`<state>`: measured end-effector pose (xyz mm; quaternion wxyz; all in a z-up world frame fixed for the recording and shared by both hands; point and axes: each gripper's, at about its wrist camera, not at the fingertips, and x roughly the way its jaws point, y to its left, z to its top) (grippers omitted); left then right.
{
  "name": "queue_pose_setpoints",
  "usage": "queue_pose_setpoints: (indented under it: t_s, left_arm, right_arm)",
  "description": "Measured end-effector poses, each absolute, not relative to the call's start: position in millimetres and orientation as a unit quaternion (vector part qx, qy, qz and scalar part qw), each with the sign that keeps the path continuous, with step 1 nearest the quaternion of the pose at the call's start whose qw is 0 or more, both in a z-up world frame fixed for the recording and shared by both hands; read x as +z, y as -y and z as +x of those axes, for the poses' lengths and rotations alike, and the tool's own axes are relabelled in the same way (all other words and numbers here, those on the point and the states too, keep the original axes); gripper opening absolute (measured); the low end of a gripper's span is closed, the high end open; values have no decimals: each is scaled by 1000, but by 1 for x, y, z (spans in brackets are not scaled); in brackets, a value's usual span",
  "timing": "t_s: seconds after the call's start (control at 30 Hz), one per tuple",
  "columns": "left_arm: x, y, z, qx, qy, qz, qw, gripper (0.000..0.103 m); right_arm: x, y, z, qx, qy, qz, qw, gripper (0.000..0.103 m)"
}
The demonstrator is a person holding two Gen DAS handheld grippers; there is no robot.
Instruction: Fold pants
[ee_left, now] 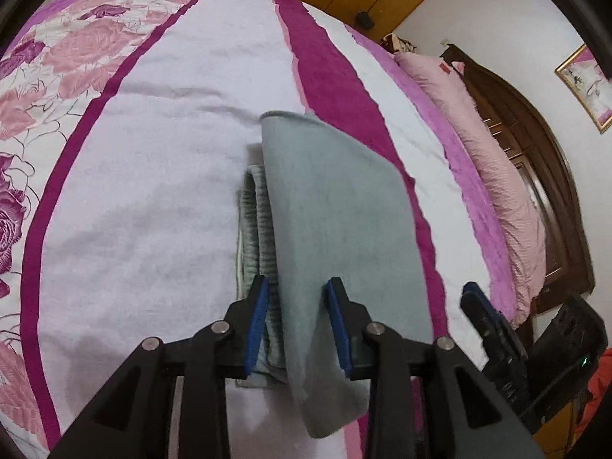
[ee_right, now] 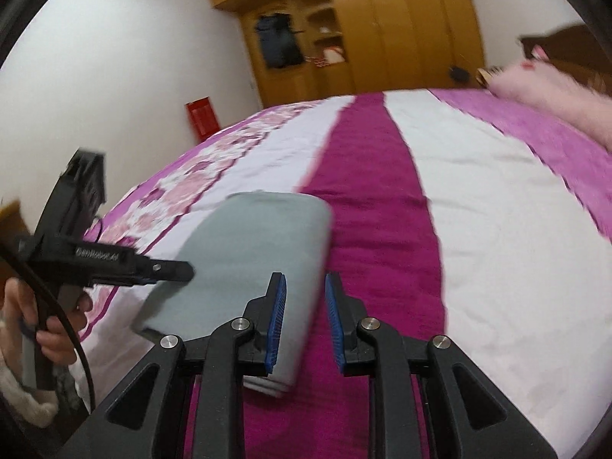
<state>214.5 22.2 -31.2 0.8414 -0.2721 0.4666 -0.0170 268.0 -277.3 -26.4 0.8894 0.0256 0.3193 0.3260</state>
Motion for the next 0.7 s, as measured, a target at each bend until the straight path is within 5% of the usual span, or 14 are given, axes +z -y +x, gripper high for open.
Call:
queue_pose_setpoints:
  t_s: [0.17,0.23,0.37,0.47,0.7]
  left_arm:
    - [-31,-29,226,-16,-459,-301,836,35]
    - [-29,-30,232,-18,-452,-300,840,13]
    - [-11,-19,234,-10,-449,-267,853,10]
    - [13,-5,233,-20,-441,-230,867,10]
    - [53,19,249,-50,-449,-208,867,10]
  right_arm:
    - [-38,297,274,314,-346,68,882,19]
    - [-40,302,272,309,-344,69,884,19]
    - [-41,302,248,283,-315,39,905,20]
    - [-42,292,219,281,-288,13,915,30]
    - [-51,251,170,267,-229,-76,933,30]
